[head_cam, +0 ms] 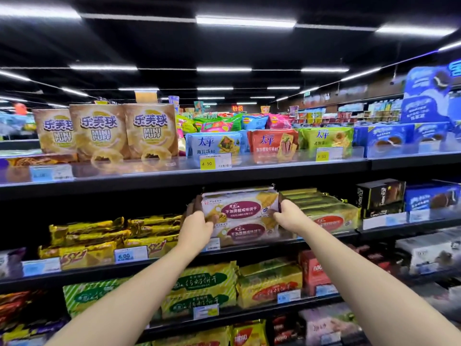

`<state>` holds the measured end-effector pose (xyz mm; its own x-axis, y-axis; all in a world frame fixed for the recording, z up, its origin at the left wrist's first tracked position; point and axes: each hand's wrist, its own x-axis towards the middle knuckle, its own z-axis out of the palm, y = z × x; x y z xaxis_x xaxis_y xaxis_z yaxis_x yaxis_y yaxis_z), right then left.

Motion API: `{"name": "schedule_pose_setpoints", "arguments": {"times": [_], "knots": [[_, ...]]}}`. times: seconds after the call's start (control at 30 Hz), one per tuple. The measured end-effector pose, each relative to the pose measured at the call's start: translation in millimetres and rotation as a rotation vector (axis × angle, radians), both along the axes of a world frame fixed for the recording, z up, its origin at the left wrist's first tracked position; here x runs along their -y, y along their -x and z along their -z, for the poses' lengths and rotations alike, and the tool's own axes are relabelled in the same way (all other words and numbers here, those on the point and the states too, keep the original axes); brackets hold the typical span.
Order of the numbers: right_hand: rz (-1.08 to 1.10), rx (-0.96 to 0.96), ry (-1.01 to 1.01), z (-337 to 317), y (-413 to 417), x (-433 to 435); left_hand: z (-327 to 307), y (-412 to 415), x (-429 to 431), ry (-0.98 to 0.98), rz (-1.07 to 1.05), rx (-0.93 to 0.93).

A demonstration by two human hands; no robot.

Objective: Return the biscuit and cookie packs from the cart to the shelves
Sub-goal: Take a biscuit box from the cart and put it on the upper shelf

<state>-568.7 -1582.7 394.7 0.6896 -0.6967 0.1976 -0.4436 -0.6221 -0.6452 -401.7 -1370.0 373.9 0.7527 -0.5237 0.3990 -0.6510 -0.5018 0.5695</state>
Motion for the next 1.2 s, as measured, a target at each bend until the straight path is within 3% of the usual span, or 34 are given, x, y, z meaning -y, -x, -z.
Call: {"name": "schedule_pose_setpoints", "arguments": {"times": [0.27,0.43,0.7,0.9,1.03,1.2], "knots": [[0.263,-0.185,0.395,2.2,15.1,-18.0,4.3,11.1,-6.3,-0.001,-0.076,0.039],[0.187,-0.098,0.387,24.2,41.1,-39.9,18.9,38.3,-23.6,-0.046,-0.134,0.1],[-0.002,-0.185,0.293,78.3,87.4,-97.1,80.4,111.3,-83.2,-0.087,0.041,0.158],[-0.229,-0.351,0.218,137.4,105.3,-169.3,138.8,158.0,-161.3,-0.605,0.141,0.371],[-0.397,-0.503,0.29,176.3,97.3,-227.9,168.5,167.6,-227.4,-0.833,0.066,0.249],[-0.602,-0.656,0.361,206.3,67.9,-318.9,201.2,164.5,-329.6,-0.907,-0.045,0.077]]}}
